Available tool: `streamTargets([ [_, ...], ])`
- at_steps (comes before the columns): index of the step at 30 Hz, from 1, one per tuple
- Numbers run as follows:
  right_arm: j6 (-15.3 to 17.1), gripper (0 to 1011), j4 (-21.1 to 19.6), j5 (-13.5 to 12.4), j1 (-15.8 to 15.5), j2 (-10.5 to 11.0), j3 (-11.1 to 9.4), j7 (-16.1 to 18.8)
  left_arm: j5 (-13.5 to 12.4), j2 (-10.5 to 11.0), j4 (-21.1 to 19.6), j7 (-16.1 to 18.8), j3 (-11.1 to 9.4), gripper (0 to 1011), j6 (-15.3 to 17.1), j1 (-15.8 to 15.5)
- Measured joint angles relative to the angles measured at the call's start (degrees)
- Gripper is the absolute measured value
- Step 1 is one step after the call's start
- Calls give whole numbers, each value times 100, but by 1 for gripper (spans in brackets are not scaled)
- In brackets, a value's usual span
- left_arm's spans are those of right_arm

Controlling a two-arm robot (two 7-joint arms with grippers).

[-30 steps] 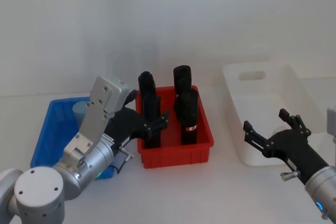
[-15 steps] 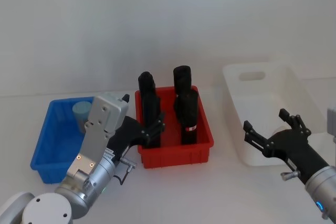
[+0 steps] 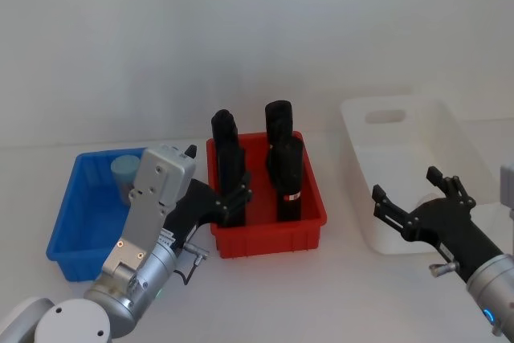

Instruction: Pick the cotton swabs from the blue box and place them into the white box.

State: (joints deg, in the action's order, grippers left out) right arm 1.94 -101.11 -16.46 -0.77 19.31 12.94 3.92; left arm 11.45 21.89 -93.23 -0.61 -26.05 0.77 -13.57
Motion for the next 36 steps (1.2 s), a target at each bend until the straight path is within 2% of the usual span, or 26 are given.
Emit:
streamTargets([
  [10, -5, 1001, 244, 89, 196, -61, -11, 177, 2, 0, 2, 0, 3, 1004, 0, -2],
  [17, -15, 1001, 674, 266, 562, -183, 4, 494, 4, 0, 6, 0, 3, 1004, 2, -2],
  [25, -117, 1001, 1465, 548, 1211, -425, 69, 1043, 4, 0, 6, -1, 3, 1004, 2, -2],
  [31, -290, 1001, 2318, 810, 1864, -683, 162, 1569, 4, 0, 7, -2, 3, 1004, 2, -2],
  [35, -395, 1001, 2712, 936, 2148, -801, 212, 1776, 4, 0, 7, -2, 2, 1004, 2, -2],
  [36, -441, 1001, 2947, 989, 2313, -871, 241, 1859, 4, 0, 7, -2, 2, 1004, 2, -2],
])
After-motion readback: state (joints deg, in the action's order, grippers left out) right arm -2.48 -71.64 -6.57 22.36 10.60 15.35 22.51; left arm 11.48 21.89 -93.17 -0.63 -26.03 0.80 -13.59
